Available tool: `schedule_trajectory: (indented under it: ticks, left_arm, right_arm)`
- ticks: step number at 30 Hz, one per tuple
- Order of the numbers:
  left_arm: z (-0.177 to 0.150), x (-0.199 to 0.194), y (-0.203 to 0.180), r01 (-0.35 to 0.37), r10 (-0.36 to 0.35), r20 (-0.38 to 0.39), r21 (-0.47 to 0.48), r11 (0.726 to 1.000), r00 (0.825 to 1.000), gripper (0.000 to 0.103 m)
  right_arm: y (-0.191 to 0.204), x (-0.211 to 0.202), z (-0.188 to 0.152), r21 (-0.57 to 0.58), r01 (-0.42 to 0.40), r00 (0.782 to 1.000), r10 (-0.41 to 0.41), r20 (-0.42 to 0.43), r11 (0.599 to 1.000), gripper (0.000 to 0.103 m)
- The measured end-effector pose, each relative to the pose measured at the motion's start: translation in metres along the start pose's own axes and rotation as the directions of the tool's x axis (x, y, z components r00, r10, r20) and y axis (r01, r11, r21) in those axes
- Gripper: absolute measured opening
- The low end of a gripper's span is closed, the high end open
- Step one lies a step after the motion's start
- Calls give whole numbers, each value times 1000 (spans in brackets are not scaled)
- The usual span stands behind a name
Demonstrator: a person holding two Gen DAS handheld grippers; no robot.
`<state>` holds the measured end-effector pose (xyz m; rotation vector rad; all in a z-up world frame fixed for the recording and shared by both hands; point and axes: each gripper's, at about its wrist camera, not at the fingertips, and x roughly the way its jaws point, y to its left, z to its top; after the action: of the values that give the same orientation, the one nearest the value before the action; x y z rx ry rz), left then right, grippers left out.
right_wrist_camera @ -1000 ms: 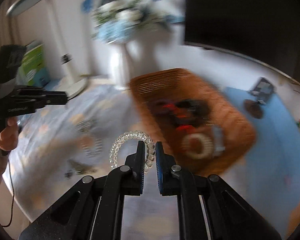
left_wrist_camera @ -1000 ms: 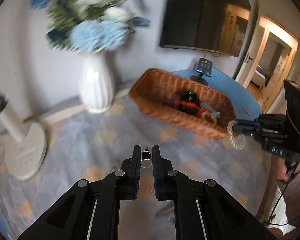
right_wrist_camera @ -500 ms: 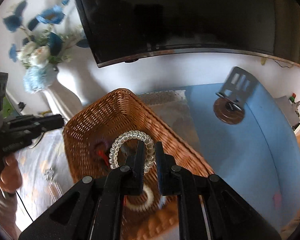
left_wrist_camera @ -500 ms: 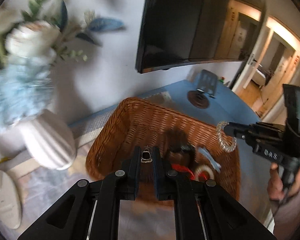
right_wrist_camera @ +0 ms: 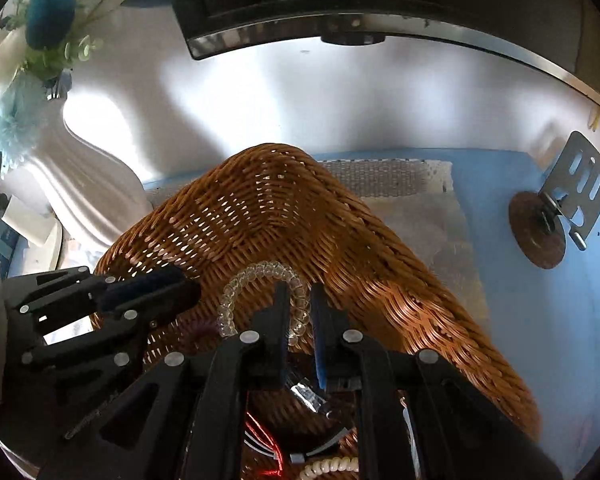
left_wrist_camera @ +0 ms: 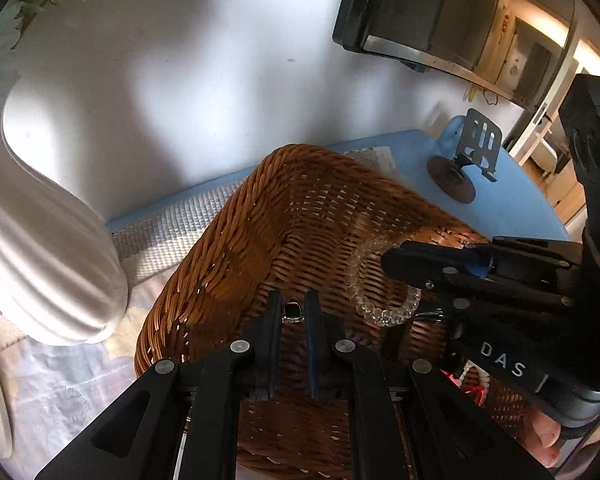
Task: Organize jewelry
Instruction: 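Carry the charm and bead bracelet into the basket while both tools open to release, then grasp the dark pendant necklace with the left tool while the right tool grasps the silver hair clip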
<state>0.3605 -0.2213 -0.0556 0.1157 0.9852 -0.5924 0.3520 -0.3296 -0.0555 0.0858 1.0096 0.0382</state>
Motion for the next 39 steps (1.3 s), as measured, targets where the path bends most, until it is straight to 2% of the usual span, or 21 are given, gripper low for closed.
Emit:
schedule_trajectory:
  ticks: [2, 4, 6, 7, 9, 14, 16, 19, 21, 25, 29, 36, 39]
  left_arm:
    - [-2, -4, -3, 18, -18, 3, 15, 1000, 1000, 12]
    - [-4, -11, -6, 44, -44, -9, 28, 999, 999, 19]
    - [-8, -24, -6, 53, -53, -2, 23, 998, 999, 33]
    - [-10, -33, -5, 46, -47, 14, 18, 999, 999, 35]
    - [-15, -52, -4, 37, -38, 45, 14, 999, 998, 36]
    - [-34, -108, -2, 74, -75, 110, 12, 997, 991, 38]
    - [-48, -131, 0, 68, -68, 122, 3, 998, 990, 40]
    - [-76, -166, 0, 74, -78, 179, 29, 997, 981, 40]
    - [-102, -194, -1, 46, -60, 231, 65, 997, 971, 40]
    - [-149, -222, 3, 33, -57, 237, 106, 994, 970, 40]
    - [-192, -229, 22, 16, -34, 217, 87, 996, 976, 40]
    - [-257, -198, 69, 127, -113, 147, -91, 988, 983, 40]
    - [-276, -180, 66, 97, -83, 111, -127, 987, 990, 40]
  right_arm:
    - [-2, -5, 0, 10, -28, 1000, 28, -2, 1000, 16]
    - [-7, -14, -2, 21, -46, 999, 46, 5, 999, 20]
    - [-9, -24, -4, 26, -43, 999, 42, 23, 999, 26]
    - [-9, -29, -6, 26, -40, 999, 39, 29, 999, 27]
    - [-5, -46, -14, 11, -33, 999, 33, 43, 999, 27]
    - [15, -94, -45, -35, -5, 997, 7, 78, 999, 29]
    - [24, -111, -59, -36, -24, 996, 27, 87, 999, 30]
    - [41, -136, -85, -57, -54, 993, 60, 104, 997, 31]
    - [55, -147, -104, -80, -73, 991, 81, 108, 994, 34]
    - [82, -152, -140, -119, -96, 990, 107, 95, 988, 35]
    - [105, -144, -175, -173, -133, 987, 147, 67, 976, 35]
    - [126, -120, -223, -242, -211, 975, 220, 11, 947, 35]
    - [136, -115, -233, -287, -229, 970, 243, 16, 930, 35]
